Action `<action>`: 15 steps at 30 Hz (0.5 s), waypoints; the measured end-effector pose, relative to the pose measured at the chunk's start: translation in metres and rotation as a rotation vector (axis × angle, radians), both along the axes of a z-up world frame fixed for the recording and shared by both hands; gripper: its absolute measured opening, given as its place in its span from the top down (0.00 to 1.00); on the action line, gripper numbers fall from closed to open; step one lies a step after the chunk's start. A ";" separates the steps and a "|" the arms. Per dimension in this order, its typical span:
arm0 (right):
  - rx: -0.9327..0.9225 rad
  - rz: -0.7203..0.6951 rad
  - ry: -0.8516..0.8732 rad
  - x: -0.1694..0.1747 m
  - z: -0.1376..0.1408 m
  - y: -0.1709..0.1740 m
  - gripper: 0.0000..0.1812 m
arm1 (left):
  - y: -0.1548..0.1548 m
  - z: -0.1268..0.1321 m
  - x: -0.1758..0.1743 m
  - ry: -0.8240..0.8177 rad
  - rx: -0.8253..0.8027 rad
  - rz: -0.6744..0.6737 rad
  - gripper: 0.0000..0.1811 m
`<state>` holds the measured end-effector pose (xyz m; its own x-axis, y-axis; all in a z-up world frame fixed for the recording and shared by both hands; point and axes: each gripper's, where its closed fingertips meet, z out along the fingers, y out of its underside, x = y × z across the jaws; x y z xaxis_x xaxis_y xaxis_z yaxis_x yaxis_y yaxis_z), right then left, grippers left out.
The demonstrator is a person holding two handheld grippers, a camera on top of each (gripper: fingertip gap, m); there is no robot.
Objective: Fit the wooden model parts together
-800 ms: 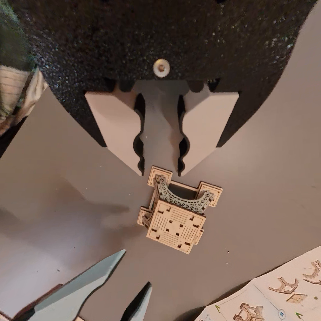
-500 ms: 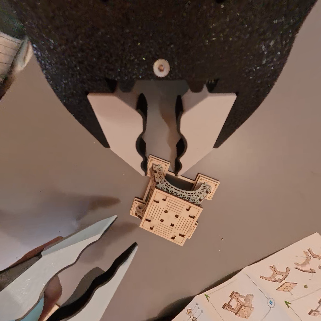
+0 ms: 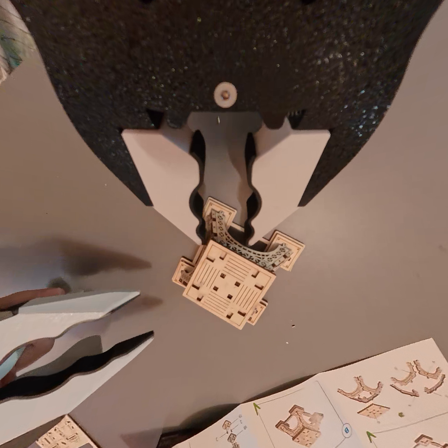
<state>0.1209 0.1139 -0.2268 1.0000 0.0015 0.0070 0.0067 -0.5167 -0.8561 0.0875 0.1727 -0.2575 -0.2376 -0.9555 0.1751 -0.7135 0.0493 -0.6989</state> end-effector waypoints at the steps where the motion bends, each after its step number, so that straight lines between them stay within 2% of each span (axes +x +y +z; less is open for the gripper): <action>1: 0.016 -0.004 0.008 0.000 0.001 -0.001 0.83 | 0.000 0.000 0.000 -0.004 0.018 -0.007 0.85; 4: 0.038 -0.007 0.023 0.002 0.003 -0.003 0.82 | 0.004 0.008 0.002 -0.077 0.074 -0.026 0.89; 6: 0.066 -0.026 0.029 0.006 0.007 -0.005 0.82 | 0.000 0.025 0.004 -0.194 0.033 -0.079 0.91; 10: 0.162 -0.011 0.118 0.003 0.024 -0.005 0.81 | 0.002 0.044 0.005 -0.285 -0.093 -0.114 0.92; 13: 0.237 -0.019 0.136 0.005 0.038 -0.007 0.81 | -0.004 0.062 0.002 -0.317 -0.286 -0.142 0.92; 15: 0.275 -0.016 0.120 0.006 0.046 -0.009 0.81 | -0.013 0.082 -0.002 -0.349 -0.479 -0.169 0.92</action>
<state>0.1269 0.1053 -0.1804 0.9936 0.0005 -0.1128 -0.1087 -0.2644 -0.9583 0.0855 0.1595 -0.1756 -0.4995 -0.7340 0.4601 -0.4481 -0.2357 -0.8624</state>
